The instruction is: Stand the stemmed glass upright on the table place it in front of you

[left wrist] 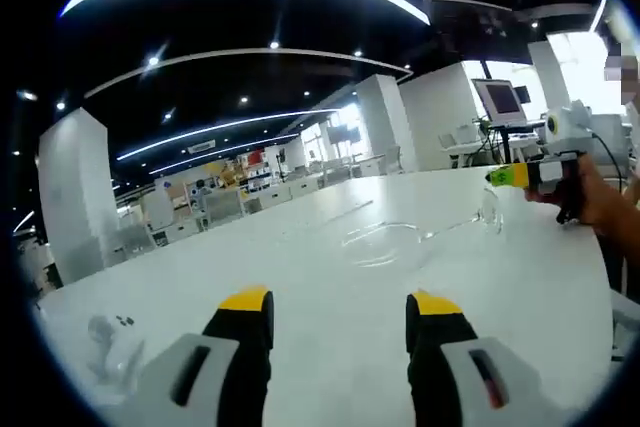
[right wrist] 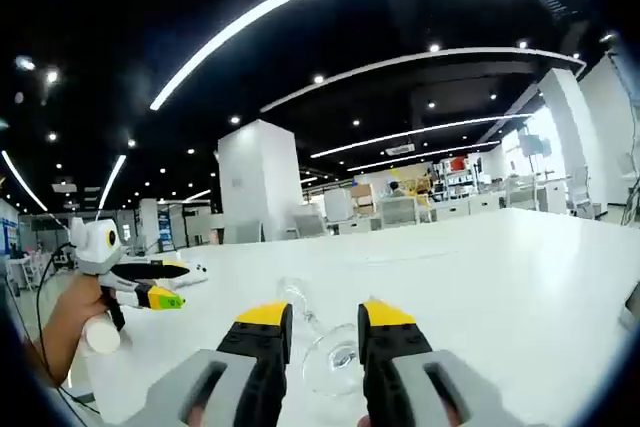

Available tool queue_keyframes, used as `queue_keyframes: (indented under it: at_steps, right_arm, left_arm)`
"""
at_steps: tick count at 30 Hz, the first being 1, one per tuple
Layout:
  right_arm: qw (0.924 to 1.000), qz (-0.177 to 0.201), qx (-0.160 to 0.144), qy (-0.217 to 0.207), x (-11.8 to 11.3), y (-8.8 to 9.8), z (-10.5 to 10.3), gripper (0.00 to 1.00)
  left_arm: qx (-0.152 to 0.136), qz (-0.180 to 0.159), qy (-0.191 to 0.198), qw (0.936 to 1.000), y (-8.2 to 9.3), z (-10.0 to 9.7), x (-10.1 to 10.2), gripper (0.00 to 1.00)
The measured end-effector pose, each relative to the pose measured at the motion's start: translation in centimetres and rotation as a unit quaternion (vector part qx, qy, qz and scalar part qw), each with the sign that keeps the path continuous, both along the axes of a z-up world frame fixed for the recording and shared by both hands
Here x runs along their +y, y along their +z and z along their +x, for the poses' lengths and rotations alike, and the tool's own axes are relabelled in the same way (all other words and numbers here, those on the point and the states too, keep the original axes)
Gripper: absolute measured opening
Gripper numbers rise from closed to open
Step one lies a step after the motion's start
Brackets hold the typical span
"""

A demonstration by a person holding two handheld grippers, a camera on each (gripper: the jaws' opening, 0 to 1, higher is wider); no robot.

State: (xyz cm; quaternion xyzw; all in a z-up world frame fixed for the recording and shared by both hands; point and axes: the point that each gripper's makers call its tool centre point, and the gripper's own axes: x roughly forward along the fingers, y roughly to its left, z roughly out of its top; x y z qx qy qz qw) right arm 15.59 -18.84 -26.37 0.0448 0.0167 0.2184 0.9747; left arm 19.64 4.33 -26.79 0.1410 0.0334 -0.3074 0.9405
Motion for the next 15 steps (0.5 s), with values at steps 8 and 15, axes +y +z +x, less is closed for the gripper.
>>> queue_keyframes:
  at_steps: [8, 15]
  right_arm:
    - [0.9997, -0.026, -0.003, 0.001, -0.8, 0.3, -0.4, 0.29]
    - [0.9975, -0.069, -0.011, 0.009, -0.4, 1.0, -0.4, 0.29]
  left_arm:
    - [0.004, -0.013, 0.0, 0.9999, 0.3, -0.1, 0.0, 0.53]
    - [0.032, -0.062, -0.002, 0.9975, 0.8, 0.0, -0.2, 0.53]
